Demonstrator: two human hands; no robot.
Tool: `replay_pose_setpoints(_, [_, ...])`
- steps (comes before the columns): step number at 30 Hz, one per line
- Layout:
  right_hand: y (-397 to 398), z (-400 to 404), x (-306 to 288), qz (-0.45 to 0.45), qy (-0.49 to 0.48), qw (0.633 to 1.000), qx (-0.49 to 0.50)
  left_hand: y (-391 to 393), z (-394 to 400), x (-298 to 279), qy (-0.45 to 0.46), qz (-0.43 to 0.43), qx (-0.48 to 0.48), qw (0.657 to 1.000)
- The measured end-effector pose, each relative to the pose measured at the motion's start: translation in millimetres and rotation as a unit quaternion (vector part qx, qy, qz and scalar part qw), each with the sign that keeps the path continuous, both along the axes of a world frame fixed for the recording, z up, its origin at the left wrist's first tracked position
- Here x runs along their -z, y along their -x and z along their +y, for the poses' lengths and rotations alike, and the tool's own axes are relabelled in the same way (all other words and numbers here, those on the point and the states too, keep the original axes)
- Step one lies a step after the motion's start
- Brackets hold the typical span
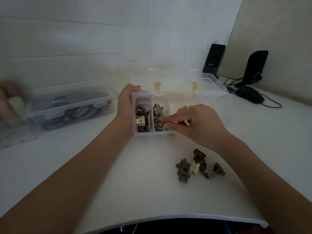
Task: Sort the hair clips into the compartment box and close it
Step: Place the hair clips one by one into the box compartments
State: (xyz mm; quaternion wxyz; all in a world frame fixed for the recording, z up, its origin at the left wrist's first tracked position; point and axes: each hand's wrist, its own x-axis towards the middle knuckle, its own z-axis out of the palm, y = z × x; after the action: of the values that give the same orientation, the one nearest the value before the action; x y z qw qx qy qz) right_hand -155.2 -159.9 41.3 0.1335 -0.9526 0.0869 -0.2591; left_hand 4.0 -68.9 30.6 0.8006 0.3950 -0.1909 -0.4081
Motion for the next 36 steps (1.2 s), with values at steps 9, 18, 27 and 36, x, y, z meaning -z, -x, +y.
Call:
replay_pose_setpoints(9, [-4,12,5,-0.013,-0.007,0.999,0.052,0,-1,2,0.011,-0.012,-0.003,1.0])
replay_pose_setpoints(18, [13,5,-17,0.053,-0.184,0.972,-0.138,-3,-2,2,-0.046,-0.012,-0.041,0.998])
replay_pose_setpoints(27, [28,8,-31,0.316,-0.142,0.929,-0.13,-6,-6,4,-0.023,-0.02,-0.047,0.998])
replay_pose_setpoints(36, [28,12,-28,0.374,-0.109,0.919,-0.059,-8,-7,5,-0.039,-0.016,-0.054,0.998])
